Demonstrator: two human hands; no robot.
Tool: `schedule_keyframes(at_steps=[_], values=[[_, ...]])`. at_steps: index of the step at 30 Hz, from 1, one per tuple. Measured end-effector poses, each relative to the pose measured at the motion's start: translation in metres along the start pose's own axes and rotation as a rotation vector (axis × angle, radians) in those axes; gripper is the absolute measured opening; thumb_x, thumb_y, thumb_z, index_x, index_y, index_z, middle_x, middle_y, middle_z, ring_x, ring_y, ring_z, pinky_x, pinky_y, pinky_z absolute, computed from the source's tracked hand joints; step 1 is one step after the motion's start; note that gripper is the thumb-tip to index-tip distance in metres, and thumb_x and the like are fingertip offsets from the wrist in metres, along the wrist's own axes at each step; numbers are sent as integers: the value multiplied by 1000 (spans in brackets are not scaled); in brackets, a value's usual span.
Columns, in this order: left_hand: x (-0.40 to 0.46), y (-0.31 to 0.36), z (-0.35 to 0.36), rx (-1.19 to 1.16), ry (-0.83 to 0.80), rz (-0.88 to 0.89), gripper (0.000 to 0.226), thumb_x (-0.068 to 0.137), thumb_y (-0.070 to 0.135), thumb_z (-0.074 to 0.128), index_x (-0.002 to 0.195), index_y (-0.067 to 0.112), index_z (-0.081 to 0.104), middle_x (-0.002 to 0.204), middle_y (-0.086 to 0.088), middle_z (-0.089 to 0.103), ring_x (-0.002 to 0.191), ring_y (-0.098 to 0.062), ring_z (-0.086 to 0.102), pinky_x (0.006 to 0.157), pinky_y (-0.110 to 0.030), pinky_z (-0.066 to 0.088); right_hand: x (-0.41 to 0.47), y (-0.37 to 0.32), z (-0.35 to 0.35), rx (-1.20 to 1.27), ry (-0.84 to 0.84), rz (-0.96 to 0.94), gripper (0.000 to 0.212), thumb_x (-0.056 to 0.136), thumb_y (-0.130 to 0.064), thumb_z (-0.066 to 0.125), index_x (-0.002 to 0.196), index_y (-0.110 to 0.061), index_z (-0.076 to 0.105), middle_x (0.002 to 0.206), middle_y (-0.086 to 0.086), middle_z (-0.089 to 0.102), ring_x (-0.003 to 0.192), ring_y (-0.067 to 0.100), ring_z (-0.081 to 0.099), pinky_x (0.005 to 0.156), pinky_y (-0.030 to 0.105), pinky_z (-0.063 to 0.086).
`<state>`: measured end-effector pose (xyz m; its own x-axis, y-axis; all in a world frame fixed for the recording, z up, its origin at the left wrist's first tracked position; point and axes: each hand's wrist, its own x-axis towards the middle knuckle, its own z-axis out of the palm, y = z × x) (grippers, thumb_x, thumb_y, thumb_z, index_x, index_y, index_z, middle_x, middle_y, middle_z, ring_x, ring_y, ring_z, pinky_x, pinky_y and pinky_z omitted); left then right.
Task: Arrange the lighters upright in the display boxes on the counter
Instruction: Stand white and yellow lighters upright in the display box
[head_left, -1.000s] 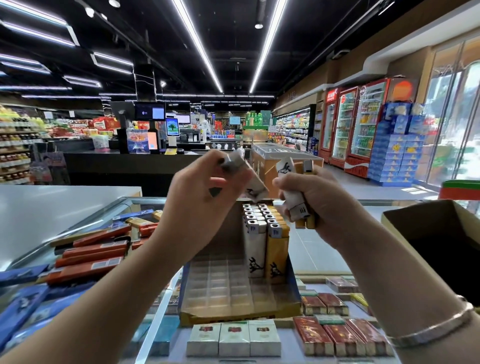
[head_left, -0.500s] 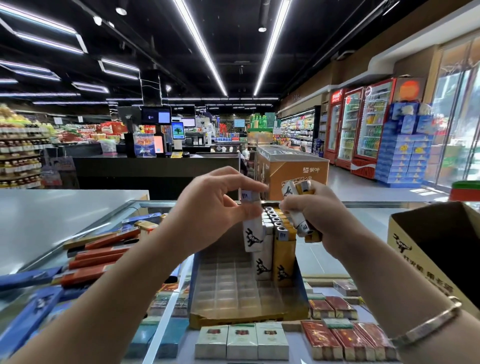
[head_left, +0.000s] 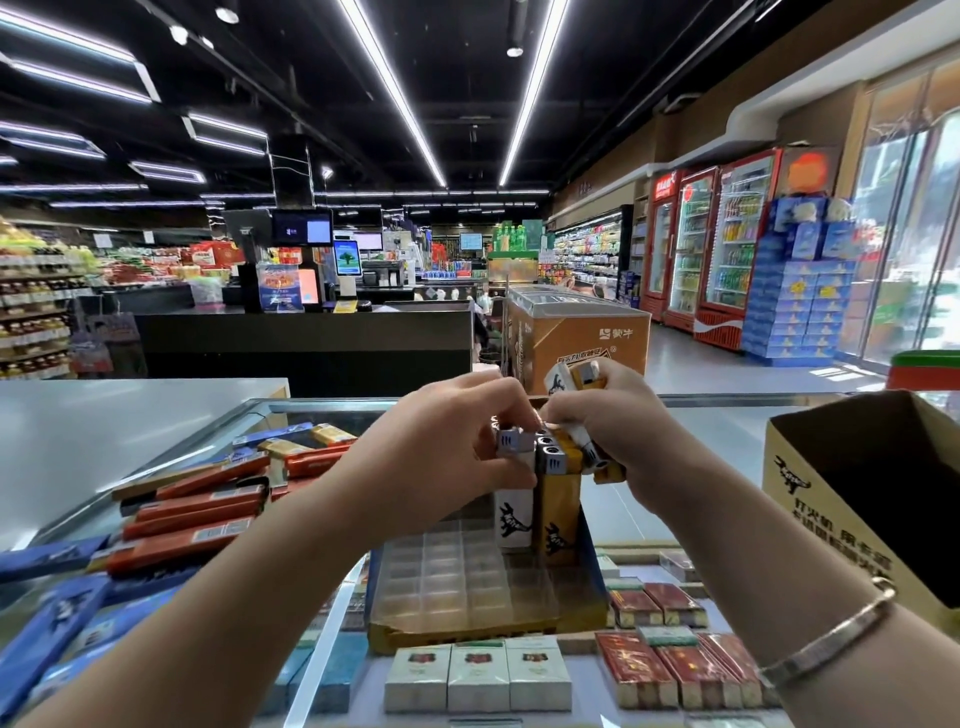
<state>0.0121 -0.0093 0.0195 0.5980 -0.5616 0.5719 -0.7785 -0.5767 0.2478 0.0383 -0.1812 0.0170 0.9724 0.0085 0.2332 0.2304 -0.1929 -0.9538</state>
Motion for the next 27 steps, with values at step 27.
schedule_keyframes(at_steps=[27], values=[[2, 3, -4, 15, 3, -26, 30, 73, 21, 76, 65, 41, 54, 79, 14, 56, 71, -4, 58, 68, -27, 52, 2, 2, -1, -3, 15, 9, 20, 77, -5, 65, 86, -15, 50, 82, 13, 56, 61, 20, 56, 36, 15, 39]])
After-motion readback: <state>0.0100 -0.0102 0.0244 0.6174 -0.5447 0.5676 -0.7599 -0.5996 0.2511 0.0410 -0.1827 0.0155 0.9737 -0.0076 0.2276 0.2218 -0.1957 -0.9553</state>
